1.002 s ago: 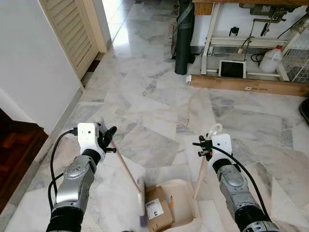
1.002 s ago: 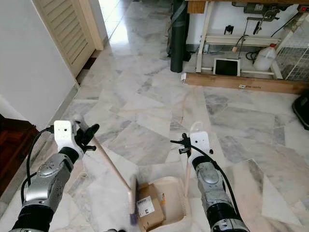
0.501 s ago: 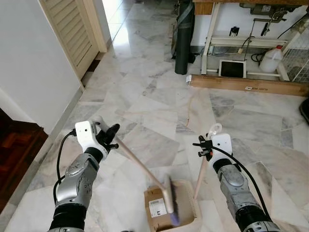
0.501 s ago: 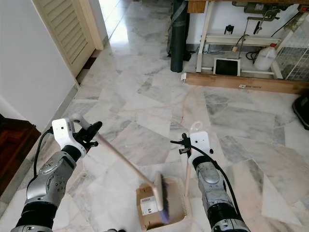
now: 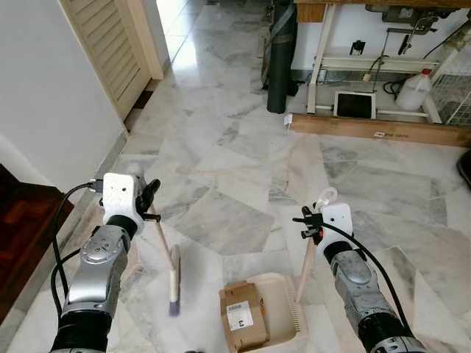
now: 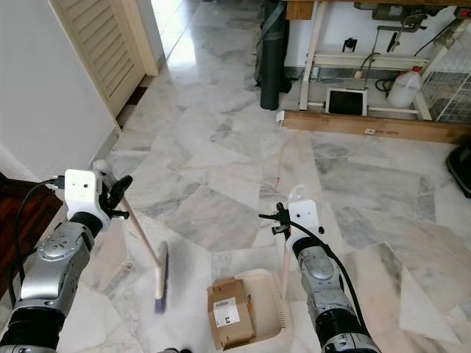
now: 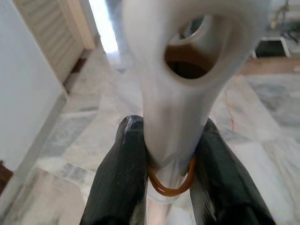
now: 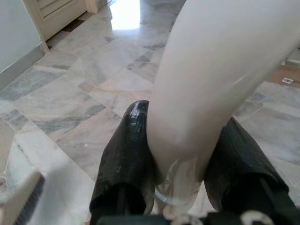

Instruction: Sweep floor

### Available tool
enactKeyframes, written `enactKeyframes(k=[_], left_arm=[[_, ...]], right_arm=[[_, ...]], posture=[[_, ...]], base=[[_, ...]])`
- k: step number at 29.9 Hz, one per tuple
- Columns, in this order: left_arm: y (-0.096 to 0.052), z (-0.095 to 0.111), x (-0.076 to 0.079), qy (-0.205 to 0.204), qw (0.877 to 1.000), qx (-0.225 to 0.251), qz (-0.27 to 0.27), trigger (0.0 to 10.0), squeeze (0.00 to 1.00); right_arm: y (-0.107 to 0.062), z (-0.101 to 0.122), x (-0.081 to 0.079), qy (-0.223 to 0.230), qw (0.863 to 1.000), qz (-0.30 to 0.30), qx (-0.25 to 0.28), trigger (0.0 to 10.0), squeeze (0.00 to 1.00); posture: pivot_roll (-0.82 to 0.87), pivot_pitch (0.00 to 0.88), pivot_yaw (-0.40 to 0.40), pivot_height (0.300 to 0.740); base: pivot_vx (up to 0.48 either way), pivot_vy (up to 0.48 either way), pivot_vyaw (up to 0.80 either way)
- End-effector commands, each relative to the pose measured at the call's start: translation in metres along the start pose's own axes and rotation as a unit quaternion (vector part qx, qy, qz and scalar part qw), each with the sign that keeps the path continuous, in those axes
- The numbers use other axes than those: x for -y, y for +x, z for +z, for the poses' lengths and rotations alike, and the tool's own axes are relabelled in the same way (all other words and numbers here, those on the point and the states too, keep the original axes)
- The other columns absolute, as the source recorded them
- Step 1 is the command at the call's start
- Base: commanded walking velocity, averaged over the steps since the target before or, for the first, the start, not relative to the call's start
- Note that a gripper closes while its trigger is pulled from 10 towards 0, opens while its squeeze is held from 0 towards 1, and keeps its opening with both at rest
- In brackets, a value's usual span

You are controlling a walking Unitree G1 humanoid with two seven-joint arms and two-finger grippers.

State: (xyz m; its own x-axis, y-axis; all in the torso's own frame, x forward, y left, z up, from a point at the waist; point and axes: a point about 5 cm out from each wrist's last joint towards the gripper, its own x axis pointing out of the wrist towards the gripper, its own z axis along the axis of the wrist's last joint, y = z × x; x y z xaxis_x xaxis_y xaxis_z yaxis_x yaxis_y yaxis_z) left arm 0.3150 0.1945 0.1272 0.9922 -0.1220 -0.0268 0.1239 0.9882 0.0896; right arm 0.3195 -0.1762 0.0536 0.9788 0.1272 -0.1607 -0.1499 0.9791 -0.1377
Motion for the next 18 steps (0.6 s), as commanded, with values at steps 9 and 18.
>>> enactKeyframes(k=[9, 18], left_arm=[[0.000, -0.027, 0.013, -0.053, 0.996, -0.067, -0.034, 10.0, 0.00], [0.002, -0.031, 0.022, -0.155, 0.981, -0.099, -0.056, 10.0, 0.00]], right_arm=[[-0.002, -0.007, -0.005, 0.007, 1.000, 0.010, -0.017, 10.0, 0.00], [-0.001, -0.006, -0.004, 0.007, 1.000, 0.008, -0.016, 10.0, 0.00]], posture=[[0.09, 0.105, 0.068, 0.740], [0.09, 0.105, 0.070, 0.740]], base=[[0.000, 0.000, 0.00], [0.000, 0.000, 0.00]])
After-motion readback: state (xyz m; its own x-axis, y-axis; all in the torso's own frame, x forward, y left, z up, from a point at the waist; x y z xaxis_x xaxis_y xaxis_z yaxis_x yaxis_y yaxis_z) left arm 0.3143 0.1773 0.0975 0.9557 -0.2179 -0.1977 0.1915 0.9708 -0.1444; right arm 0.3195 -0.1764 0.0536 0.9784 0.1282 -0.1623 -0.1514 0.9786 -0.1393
